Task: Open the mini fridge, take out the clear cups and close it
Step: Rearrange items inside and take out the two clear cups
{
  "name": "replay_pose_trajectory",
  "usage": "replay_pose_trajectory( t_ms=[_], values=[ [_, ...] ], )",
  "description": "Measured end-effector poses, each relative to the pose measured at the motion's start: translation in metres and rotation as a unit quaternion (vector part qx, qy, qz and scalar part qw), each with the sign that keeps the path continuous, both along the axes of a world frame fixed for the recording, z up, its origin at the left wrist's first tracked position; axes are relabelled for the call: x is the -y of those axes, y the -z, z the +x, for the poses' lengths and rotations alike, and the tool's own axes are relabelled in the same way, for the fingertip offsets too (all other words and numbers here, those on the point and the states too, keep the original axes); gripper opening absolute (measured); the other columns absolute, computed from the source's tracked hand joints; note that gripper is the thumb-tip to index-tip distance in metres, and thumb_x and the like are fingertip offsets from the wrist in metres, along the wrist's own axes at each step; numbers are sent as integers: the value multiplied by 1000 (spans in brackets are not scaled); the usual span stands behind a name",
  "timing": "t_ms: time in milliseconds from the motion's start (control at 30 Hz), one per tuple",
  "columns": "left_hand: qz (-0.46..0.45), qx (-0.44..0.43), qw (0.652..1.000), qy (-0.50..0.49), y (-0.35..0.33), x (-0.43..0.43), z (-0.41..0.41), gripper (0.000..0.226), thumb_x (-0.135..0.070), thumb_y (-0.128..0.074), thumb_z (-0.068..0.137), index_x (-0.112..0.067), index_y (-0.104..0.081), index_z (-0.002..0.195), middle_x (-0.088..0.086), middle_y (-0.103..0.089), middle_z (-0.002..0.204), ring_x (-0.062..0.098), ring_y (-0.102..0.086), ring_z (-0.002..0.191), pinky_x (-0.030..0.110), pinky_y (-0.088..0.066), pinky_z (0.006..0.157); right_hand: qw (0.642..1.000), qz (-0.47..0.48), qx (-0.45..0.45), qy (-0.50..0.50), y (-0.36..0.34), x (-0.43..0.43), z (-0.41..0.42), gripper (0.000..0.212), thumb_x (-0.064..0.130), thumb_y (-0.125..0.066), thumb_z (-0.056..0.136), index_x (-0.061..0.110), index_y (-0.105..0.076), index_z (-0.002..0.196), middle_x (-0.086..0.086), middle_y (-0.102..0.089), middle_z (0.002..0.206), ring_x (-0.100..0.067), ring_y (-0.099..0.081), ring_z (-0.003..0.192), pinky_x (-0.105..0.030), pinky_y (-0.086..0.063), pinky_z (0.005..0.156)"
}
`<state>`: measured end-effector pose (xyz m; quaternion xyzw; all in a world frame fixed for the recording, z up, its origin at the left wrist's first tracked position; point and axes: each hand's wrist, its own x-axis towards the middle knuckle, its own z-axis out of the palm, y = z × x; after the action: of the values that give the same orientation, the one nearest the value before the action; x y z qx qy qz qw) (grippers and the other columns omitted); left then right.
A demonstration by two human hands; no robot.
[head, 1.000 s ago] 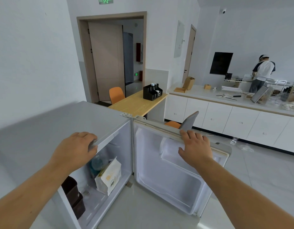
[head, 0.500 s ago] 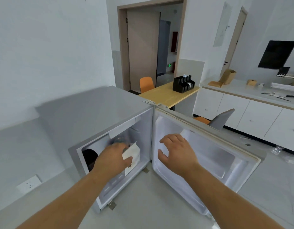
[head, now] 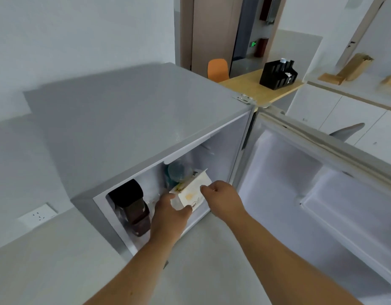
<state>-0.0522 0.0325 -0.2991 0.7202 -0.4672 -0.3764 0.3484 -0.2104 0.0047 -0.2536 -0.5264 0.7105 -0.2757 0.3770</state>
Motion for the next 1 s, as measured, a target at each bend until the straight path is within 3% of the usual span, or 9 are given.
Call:
replay_pose_trajectory(
  t_ms=[100, 200, 333, 467, 567, 633, 700, 800, 1000],
  values=[
    [-11, -6, 1000, -22, 19, 11, 3, 58, -32, -79, 82, -21, -55, 133, 4, -61, 138, 23, -64, 115, 44, -57, 94, 999, -20, -29, -2, 15, 27, 10, 19, 44, -59, 94, 29, -59, 105, 12, -65, 89, -11, -65, 66, -23, -43, 49],
    [-17, 2, 999, -40, 31, 25, 3, 65, -32, -82, 80, -25, -51, 137, 3, -55, 142, 25, -62, 117, 43, -57, 93, 999, -38, -7, 12, 21, 55, 17, 20, 43, -61, 93, 31, -58, 108, 11, -64, 89, -14, -68, 66, -26, -54, 49],
    [-4, 0, 999, -41, 45, 43, 2, 67, -36, -82, 81, -27, -48, 137, 0, -51, 143, 19, -60, 108, 28, -47, 76, 996, -70, -50, 25, 27, 90, 25, 16, 41, -63, 88, 28, -60, 95, 5, -66, 83, -19, -68, 67, -33, -58, 59],
    [8, 3, 999, -39, 54, 55, 4, 62, -41, -81, 80, -29, -49, 131, -1, -51, 140, 12, -51, 88, 19, -37, 61, 992, -50, -109, -40, 26, 121, 32, 65, 53, -72, 82, 27, -48, 137, 0, -65, 106, -23, -70, 78, -38, -63, 66],
    [6, 5, 999, -37, 62, 59, 5, 62, -41, -81, 78, -30, -50, 131, -2, -53, 140, 0, -51, 74, 11, -30, 59, 934, -85, -299, -177, 30, 130, 41, 106, 70, -81, 66, 32, -33, 152, 0, -59, 114, -21, -62, 87, -31, -55, 63],
    [5, 3, 999, -34, 67, 59, 6, 61, -41, -80, 77, -32, -51, 130, -3, -53, 139, -11, -47, 71, 10, -30, 60, 898, -100, -363, -227, 34, 128, 49, 118, 80, -81, 58, 33, -30, 154, 1, -56, 108, -20, -54, 83, -28, -44, 61],
    [10, -1, 999, -31, 71, 58, 7, 61, -41, -79, 78, -31, -51, 130, -3, -54, 138, -10, -48, 72, 11, -32, 61, 883, -98, -386, -248, 35, 127, 56, 117, 81, -80, 56, 31, -35, 151, 2, -59, 102, -21, -55, 83, -30, -46, 64],
    [13, -4, 999, -30, 76, 58, 9, 64, -38, -78, 79, -28, -50, 136, -1, -55, 138, 5, -51, 80, 23, -38, 69, 878, -86, -399, -252, 33, 129, 68, 102, 71, -82, 62, 29, -43, 147, 5, -56, 94, -21, -59, 83, -30, -48, 61],
    [17, -9, 999, -33, 79, 62, 6, 65, -37, -77, 81, -26, -48, 137, 1, -57, 135, 15, -52, 94, 30, -40, 82, 886, -86, -389, -238, 29, 135, 83, 77, 56, -84, 67, 25, -60, 133, 2, -61, 106, -22, -65, 86, -35, -59, 73]
  ],
)
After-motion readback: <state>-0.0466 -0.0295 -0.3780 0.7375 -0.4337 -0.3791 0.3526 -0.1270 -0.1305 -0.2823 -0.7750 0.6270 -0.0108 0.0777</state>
